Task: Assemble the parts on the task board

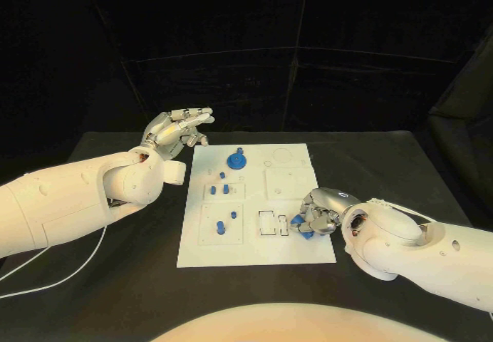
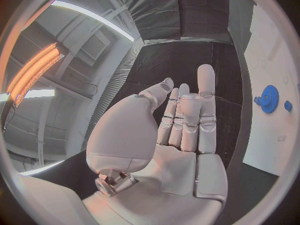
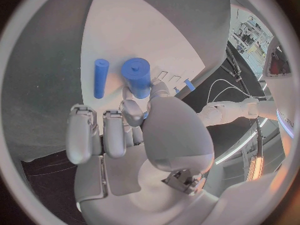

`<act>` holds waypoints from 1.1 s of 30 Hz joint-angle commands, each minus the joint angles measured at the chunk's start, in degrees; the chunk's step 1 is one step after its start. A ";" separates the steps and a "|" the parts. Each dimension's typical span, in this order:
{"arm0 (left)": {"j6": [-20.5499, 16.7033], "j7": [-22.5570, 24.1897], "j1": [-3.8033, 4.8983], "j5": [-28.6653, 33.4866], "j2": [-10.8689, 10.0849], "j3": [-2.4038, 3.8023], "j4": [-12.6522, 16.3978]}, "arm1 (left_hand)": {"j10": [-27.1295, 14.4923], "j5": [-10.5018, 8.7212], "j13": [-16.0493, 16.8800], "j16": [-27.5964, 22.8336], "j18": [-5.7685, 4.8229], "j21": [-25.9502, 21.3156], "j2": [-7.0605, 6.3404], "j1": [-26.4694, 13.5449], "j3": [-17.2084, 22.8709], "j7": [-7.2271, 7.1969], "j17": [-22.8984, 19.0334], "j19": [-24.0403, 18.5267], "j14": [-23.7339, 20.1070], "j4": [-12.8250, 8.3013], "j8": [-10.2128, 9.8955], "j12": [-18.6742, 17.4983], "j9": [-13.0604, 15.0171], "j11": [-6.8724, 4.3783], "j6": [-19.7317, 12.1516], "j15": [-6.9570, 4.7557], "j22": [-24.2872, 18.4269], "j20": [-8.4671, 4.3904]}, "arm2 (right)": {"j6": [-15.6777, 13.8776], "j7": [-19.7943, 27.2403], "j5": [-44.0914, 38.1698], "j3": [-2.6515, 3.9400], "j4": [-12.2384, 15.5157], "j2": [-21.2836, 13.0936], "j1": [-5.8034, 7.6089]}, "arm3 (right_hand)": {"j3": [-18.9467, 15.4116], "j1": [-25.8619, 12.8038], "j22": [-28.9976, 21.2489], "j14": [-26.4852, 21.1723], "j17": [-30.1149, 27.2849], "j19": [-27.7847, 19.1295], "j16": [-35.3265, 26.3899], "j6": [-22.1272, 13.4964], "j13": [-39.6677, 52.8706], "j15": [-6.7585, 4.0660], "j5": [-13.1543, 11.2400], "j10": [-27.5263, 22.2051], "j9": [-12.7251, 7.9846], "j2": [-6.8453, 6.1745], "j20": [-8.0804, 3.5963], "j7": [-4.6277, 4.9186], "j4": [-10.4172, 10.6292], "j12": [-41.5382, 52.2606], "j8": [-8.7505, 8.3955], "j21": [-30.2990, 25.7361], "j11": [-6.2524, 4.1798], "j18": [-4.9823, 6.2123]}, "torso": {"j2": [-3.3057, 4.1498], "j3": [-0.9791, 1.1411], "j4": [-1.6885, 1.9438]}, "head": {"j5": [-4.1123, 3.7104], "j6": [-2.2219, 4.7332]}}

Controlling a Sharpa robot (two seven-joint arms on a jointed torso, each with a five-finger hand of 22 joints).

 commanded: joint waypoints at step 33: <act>1.60 -0.25 0.06 -0.04 0.15 -0.14 0.24 | -0.26 0.02 -0.10 -0.22 0.37 -0.29 0.24 0.49 -0.31 0.24 -0.12 -0.22 -0.39 0.01 0.22 0.22 -0.08 0.22 0.10 -0.15 -0.12 0.01 | -8.98 -2.57 5.58 -0.16 1.70 4.85 -0.25 | -3.44 -4.98 2.18 3.69 2.14 0.91 1.05 2.81 0.58 -1.04 -0.43 1.10 1.88 3.93 -0.98 -1.54 1.93 -1.39 2.56 0.93 -1.16 -1.34 | 0.04 -0.18 0.12 | 0.54 0.31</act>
